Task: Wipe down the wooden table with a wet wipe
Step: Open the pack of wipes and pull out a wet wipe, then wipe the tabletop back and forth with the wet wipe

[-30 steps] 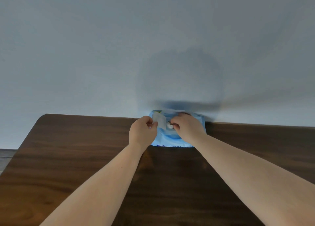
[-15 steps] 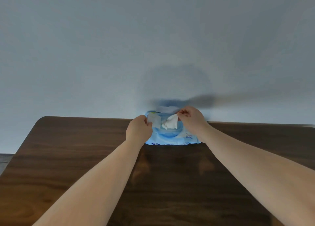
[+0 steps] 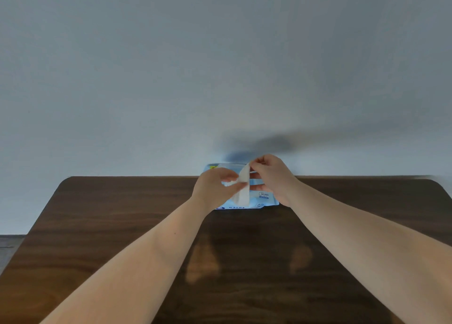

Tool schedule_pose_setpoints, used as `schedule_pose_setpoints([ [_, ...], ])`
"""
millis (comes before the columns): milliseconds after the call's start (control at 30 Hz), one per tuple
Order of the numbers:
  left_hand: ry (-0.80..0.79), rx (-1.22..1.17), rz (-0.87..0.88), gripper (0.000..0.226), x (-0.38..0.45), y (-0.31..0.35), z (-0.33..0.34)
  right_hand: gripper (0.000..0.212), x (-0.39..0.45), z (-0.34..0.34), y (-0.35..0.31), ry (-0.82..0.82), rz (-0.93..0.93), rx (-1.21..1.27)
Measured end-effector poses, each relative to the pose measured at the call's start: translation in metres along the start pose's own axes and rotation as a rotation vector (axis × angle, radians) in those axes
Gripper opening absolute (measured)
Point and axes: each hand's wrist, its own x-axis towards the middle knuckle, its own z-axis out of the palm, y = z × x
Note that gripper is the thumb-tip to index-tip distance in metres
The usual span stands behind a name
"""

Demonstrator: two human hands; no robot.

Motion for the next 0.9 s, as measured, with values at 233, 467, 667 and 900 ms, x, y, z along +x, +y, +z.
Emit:
schedule_pose_setpoints([
  [233,0.087,-0.165,-0.074,0.014,-0.011,0.004,-0.007,0.038,-0.010,0.002,0.004,-0.220,0.003,0.019],
  [467,0.127,0.054,-0.052,0.023,-0.030,-0.012,-0.035,0.031,-0.008,0.005,0.009,-0.041,-0.398,-1.020],
  [667,-0.182,0.798,0.140,0.037,-0.060,-0.047,-0.051,0.028,-0.029,0.034,0.024,-0.264,-0.678,-1.286],
  [900,-0.343,0.779,-0.191,0.075,-0.105,-0.114,-0.064,0.037,-0.040,0.078,0.065,-0.534,-0.432,-1.313],
])
